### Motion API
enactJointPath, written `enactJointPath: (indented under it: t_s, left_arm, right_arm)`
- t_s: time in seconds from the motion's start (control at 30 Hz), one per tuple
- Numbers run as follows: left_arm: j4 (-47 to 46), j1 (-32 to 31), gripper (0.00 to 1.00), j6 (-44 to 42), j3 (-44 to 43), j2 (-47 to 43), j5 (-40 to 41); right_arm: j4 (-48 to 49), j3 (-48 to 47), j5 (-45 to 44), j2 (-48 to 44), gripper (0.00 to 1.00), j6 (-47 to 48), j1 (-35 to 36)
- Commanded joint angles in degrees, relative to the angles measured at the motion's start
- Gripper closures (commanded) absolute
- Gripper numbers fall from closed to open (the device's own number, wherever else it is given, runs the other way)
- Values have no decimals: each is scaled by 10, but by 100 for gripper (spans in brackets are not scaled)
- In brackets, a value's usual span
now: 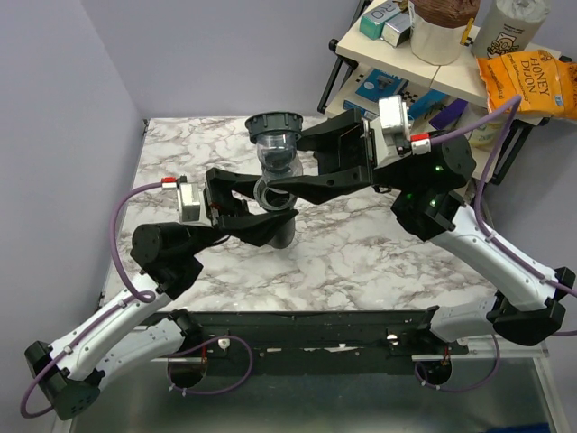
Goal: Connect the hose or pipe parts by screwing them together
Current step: Install the adaptor on the pipeline.
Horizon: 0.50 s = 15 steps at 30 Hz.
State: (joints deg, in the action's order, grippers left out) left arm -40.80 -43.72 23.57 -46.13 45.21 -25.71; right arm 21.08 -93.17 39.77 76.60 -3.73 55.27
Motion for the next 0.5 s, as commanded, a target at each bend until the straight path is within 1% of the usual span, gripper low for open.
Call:
enactJointPath:
  t_s: [0.0, 0.27, 0.47]
  left_arm:
    - [-65, -5, 100, -40, -4, -5, -30]
    - [-61, -13, 100, -41, -1, -9, -25]
    - [-50, -20, 100, -39, 0, -14, -23]
  right_arm:
    - [39, -29, 40, 0, 99, -48, -2]
    - [83, 13, 60, 2, 99, -97, -2]
    - [118, 24, 69, 17, 99, -132, -2]
